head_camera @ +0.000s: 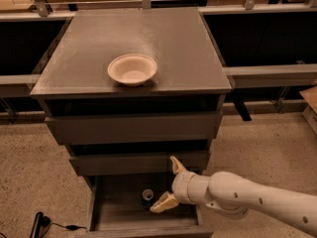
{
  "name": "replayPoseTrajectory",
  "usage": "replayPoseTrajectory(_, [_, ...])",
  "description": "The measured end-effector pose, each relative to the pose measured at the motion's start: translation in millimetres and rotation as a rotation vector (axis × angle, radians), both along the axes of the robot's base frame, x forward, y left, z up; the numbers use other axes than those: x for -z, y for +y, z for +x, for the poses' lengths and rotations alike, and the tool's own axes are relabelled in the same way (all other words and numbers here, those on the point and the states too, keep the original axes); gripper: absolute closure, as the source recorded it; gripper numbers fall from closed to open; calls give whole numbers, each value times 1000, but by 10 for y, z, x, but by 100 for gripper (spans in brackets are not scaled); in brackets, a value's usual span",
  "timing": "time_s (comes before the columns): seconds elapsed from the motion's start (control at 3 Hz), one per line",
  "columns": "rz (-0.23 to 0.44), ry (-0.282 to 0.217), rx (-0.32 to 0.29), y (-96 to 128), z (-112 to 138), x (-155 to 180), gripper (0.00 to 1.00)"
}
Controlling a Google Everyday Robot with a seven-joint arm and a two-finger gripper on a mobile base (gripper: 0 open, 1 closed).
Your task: Pick pepsi can from bottom drawer and place on counter
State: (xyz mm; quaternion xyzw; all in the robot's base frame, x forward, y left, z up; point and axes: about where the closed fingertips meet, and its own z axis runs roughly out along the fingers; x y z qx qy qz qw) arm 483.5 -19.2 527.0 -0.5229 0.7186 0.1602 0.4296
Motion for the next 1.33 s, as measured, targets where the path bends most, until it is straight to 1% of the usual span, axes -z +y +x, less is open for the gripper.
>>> replayPoseTrajectory(0.33, [-14, -18, 31, -19, 98, 44, 0])
replayPoseTrajectory(0.67, [-14, -18, 31, -19, 98, 44, 0])
replayPoseTrajectory(1.0, [-2, -48, 21, 225, 229, 461, 0])
replayPoseTrajectory(1.33, [-16, -83, 45, 424, 352, 1005, 0])
